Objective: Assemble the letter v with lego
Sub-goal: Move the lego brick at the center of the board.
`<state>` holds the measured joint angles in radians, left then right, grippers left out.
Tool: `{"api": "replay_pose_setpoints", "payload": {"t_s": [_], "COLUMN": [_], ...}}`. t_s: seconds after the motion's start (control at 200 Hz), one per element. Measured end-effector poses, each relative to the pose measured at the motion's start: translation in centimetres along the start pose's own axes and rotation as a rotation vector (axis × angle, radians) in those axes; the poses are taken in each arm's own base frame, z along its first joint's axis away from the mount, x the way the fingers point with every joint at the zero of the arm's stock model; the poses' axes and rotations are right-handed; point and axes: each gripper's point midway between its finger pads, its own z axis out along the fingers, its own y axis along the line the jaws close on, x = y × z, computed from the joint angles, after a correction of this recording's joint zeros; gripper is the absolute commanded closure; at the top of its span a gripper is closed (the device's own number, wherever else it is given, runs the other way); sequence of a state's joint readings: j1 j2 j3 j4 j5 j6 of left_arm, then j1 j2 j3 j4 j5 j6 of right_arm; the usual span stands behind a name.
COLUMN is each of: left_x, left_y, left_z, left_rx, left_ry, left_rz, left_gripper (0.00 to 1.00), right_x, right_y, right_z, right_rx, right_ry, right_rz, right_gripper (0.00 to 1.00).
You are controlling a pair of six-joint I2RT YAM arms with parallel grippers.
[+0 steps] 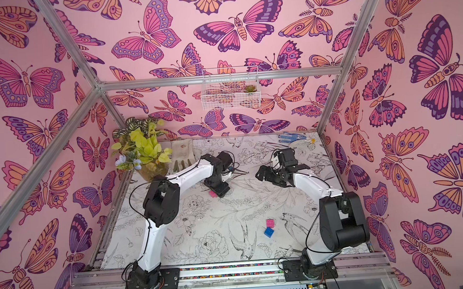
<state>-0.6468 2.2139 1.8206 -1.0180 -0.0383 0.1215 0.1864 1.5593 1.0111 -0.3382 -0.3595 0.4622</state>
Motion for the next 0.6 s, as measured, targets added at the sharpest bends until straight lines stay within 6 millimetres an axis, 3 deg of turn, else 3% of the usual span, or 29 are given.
{"api": "replay_pose_setpoints", "payload": {"t_s": [0.145, 0.275, 0.406, 0.496, 0.601], "left_x": [-1.9, -3.0, -3.2, -2.3, -0.6], "left_y": [-0.5, -0.9, -1.4, -2.0, -3.0], "left_z": [-4.0, -10.3, -16.4, -17.7, -16.6], "left_rx": [0.007, 0.015, 0.026, 0.042, 0.068], "left_ry": [-0.136, -0.338, -0.53, -0.591, -0.597], "left_rz": [-0.028, -0.072, -0.116, -0.153, -0.194], "left_gripper": [0.13, 0.06, 0.01, 0.0, 0.0], "right_x": [1.2, 2.7, 5.6, 7.9, 10.6], "right_y": [0.0, 0.3, 1.0, 2.0, 1.8], "right_z": [-0.1, -1.3, -3.5, -5.0, -6.2], "right_rx": [0.017, 0.057, 0.118, 0.152, 0.192], "right_ry": [0.039, 0.048, 0.033, 0.013, -0.003], "right_rz": [-0.033, -0.072, -0.125, -0.168, -0.173], "right_gripper": [0.01, 0.03, 0.05, 0.06, 0.07]}}
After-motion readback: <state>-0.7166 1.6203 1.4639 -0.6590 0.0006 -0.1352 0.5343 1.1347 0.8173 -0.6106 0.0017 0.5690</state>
